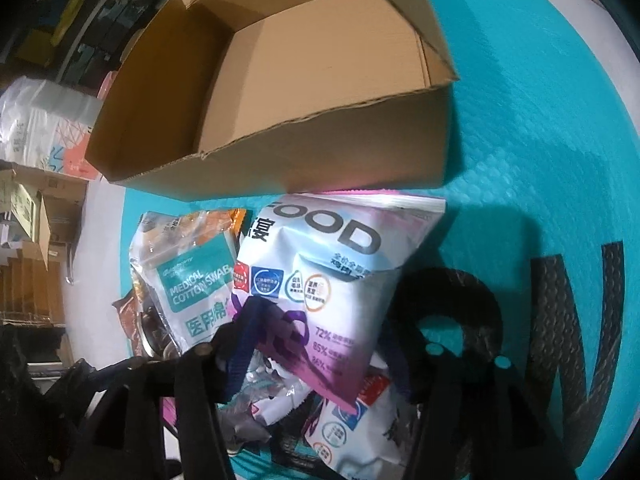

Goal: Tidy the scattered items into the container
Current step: 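Lower the right tool onto the white FOOD bag and pink bag, then close the right tool on the two bags and lift them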

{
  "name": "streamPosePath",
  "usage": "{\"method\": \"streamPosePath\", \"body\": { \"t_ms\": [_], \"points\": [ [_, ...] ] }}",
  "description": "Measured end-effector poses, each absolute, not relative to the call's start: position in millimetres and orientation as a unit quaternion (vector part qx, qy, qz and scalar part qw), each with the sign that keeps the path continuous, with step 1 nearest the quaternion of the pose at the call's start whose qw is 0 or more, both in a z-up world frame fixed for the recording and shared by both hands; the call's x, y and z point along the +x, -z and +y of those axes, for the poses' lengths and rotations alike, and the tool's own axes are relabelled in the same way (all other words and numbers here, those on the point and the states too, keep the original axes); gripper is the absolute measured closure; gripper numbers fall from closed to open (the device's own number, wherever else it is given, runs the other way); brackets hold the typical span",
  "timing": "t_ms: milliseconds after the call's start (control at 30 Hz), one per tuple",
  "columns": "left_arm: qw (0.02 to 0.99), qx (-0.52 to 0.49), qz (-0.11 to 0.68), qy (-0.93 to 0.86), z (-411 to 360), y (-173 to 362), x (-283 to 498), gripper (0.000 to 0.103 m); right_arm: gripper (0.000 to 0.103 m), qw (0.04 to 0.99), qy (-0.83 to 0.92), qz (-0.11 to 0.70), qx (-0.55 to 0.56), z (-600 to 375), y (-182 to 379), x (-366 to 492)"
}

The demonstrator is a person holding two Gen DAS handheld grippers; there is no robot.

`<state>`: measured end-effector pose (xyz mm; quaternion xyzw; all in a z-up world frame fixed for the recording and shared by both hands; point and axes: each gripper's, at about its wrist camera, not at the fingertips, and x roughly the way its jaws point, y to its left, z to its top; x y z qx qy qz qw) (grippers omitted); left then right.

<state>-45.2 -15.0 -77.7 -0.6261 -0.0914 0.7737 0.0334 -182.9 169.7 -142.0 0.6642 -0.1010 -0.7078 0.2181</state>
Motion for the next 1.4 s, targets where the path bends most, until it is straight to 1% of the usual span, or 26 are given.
{"method": "streamPosePath", "body": {
  "t_ms": [100,200,300,367,400,467,500,533,633,733,800,933,1000,1033,1067,1200,1400],
  "points": [
    [0.039,-0.62,-0.092,-0.778,-10,73,-40,0.0,0.042,0.216,0.704,-0.106,0.668,172,145,-184],
    [0.045,-0.627,-0.109,-0.77,-7,79,-41,0.001,0.041,0.216,0.705,-0.104,0.668,172,145,-182],
    [0.056,-0.647,-0.135,-0.748,-2,96,-45,0.001,0.039,0.207,0.707,-0.103,0.668,172,145,-181],
    [0.064,-0.658,-0.138,-0.737,5,113,-46,0.001,0.038,0.206,0.707,-0.104,0.668,172,146,-180],
    [0.059,-0.662,-0.132,-0.736,7,119,-47,0.003,0.038,0.206,0.708,-0.103,0.668,172,146,-180],
    [0.048,-0.665,-0.112,-0.737,11,130,-48,0.015,0.038,0.207,0.709,-0.103,0.667,172,146,-179],
    [0.039,-0.664,-0.106,-0.739,11,133,-48,0.031,0.038,0.208,0.71,-0.101,0.665,171,146,-181],
    [0.03,-0.661,-0.111,-0.741,7,134,-48,0.036,0.038,0.21,0.712,-0.098,0.663,171,144,-181],
    [0.023,-0.633,-0.15,-0.759,-4,126,-44,0.037,0.045,0.219,0.718,-0.088,0.654,168,141,-179],
    [0.015,-0.613,-0.151,-0.775,-6,116,-41,0.039,0.054,0.222,0.723,-0.089,0.648,168,137,-175],
    [0.011,-0.599,-0.159,-0.785,-7,110,-40,0.041,0.064,0.227,0.724,-0.098,0.644,174,135,-173],
    [0.016,-0.587,-0.16,-0.794,-2,107,-40,0.045,0.072,0.233,0.724,-0.116,0.639,189,135,-176],
    [0.019,-0.585,-0.16,-0.795,1,106,-40,0.046,0.079,0.232,0.727,-0.129,0.633,185,130,-176],
    [0.02,-0.583,-0.159,-0.796,3,105,-39,0.046,0.081,0.232,0.733,-0.131,0.626,185,127,-174],
    [0.02,-0.582,-0.161,-0.797,3,104,-39,0.046,0.085,0.234,0.736,-0.126,0.622,184,124,-172],
    [0.016,-0.572,-0.169,-0.803,1,95,-37,0.046,0.088,0.244,0.747,-0.117,0.608,179,116,-163],
    [0.004,-0.572,-0.156,-0.805,-9,85,-37,0.046,0.09,0.25,0.749,-0.126,0.601,182,100,-154]
  ]
}}
